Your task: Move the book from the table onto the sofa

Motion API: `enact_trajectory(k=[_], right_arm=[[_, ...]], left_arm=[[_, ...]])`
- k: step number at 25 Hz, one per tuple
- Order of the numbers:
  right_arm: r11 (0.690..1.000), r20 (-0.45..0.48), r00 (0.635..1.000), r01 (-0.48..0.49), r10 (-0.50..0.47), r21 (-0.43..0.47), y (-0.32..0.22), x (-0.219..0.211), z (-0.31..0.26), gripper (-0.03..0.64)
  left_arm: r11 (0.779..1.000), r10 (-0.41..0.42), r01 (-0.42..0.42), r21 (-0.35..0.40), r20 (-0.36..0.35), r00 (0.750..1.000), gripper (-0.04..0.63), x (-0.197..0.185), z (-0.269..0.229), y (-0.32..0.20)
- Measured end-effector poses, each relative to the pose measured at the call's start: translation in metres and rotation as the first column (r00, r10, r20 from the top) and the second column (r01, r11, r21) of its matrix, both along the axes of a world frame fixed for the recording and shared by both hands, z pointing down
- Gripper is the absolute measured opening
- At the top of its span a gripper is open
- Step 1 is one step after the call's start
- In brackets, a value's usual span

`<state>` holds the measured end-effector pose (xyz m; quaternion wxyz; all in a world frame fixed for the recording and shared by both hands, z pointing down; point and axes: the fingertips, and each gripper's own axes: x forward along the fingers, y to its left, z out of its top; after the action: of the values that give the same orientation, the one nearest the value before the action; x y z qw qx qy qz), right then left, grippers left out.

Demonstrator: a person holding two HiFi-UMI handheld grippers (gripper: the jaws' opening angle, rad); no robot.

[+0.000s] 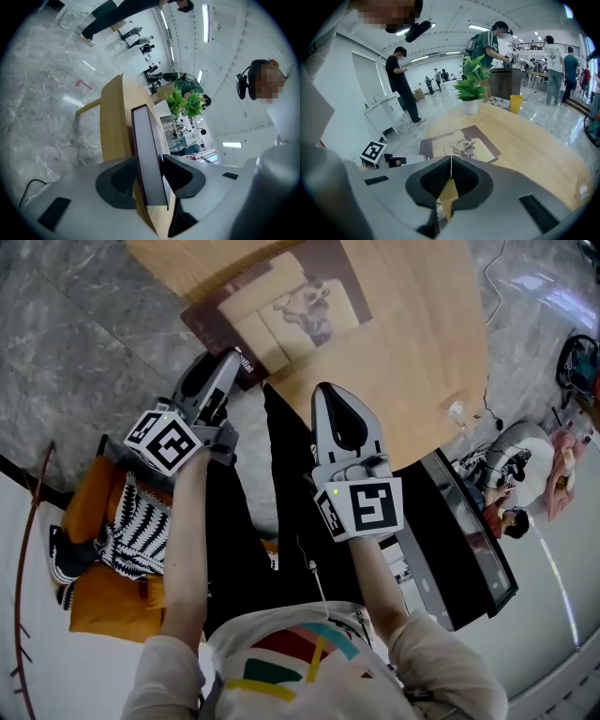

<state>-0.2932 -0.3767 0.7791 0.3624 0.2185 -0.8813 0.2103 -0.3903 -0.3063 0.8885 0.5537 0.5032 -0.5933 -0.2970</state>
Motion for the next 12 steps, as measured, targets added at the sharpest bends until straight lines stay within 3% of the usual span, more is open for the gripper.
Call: enact_trajectory(k=[9, 12], right_arm=[[1.000, 0.006, 1.000, -0.010, 0.010, 0.009, -0.001, -0.003, -0.003, 0.017], [1.000, 0.011, 1.000, -0.008, 0.008, 0.009, 0.004, -0.006, -0.006, 0.017]], left_arm=[[0.986, -0.114, 0.126, 0.113, -0.113, 0.987, 0.155, -0.016, -0.037, -0.001], [0.981, -0.124, 0.139, 0.132, -0.112, 0.986, 0.153, -0.021, -0.049, -0.002]])
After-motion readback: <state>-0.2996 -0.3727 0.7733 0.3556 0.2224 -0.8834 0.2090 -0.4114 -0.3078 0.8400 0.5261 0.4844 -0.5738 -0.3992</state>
